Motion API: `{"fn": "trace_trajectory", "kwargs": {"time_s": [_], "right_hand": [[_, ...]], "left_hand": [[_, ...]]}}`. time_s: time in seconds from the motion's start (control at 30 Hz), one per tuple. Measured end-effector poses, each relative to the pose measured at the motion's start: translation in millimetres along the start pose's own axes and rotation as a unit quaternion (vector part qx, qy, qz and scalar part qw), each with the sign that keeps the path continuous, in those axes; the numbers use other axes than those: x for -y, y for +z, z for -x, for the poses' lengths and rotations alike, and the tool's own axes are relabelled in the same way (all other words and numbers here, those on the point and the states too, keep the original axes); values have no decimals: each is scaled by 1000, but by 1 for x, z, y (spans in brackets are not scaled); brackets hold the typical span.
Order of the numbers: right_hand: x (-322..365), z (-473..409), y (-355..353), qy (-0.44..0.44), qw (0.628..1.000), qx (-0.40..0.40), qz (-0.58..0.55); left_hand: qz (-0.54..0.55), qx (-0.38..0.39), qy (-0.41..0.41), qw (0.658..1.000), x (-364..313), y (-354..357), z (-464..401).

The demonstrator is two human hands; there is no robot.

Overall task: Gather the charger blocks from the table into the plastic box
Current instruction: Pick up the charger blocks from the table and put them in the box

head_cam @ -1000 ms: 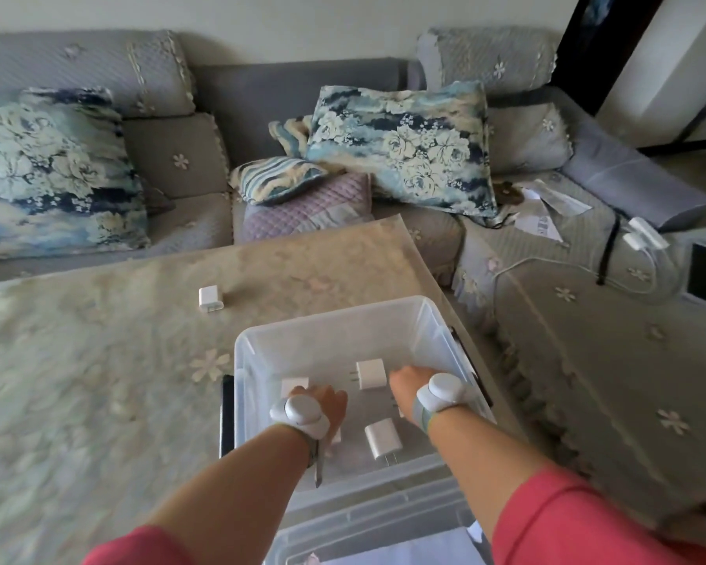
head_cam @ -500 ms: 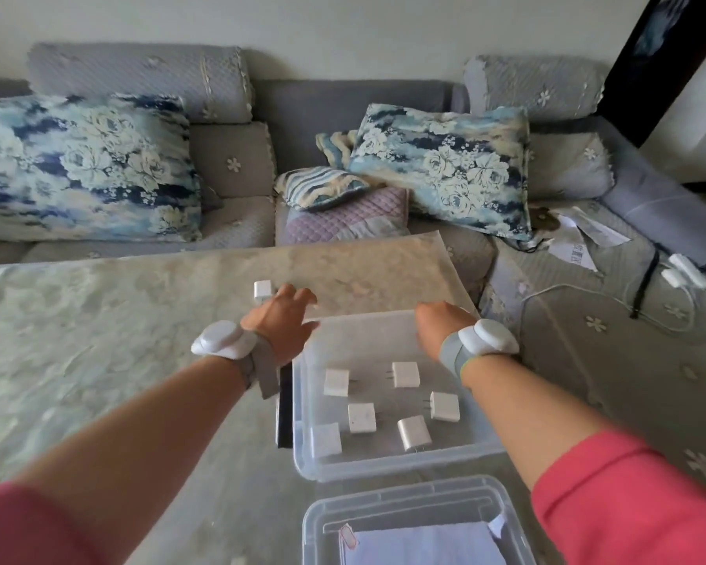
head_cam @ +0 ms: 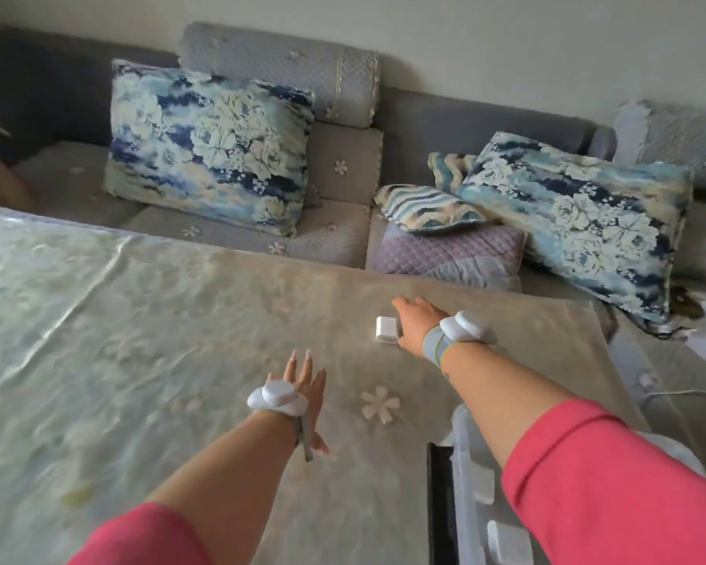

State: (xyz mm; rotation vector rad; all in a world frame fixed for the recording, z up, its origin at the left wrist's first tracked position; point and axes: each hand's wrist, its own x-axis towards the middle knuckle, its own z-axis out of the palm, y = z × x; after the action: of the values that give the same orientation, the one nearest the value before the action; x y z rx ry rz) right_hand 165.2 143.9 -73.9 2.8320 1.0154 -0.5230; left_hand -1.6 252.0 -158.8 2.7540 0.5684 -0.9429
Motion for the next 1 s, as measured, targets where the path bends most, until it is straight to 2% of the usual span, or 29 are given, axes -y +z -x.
{"fn": "trace_trajectory", "kwargs": {"time_s": [0.2,0.3,0.43,0.6,0.77,0.93,1.0], "right_hand": [[28,-71,45,30,999,31,27],[32,-88,68,61,996,13,59],[36,-96,95,68,993,-24,98],[33,-88,102,79,992,-65,77],[29,-57,65,82,992,-92,22],[-14,36,1,78,984,-152,-56],[-53,93,-13,86,980,-166,-66]], "left_hand": [[47,14,5,999,26,10,-20],[57,33,5,998,26,6,-21],[76,16,-10,997,24,7,-27],[78,22,-5,997,23,6,-23],[100,10,-14,995,29,7,-17],[203,-52,-116,971,-1,19,-16],[206,-35,-66,976,-37,11,-3]]}}
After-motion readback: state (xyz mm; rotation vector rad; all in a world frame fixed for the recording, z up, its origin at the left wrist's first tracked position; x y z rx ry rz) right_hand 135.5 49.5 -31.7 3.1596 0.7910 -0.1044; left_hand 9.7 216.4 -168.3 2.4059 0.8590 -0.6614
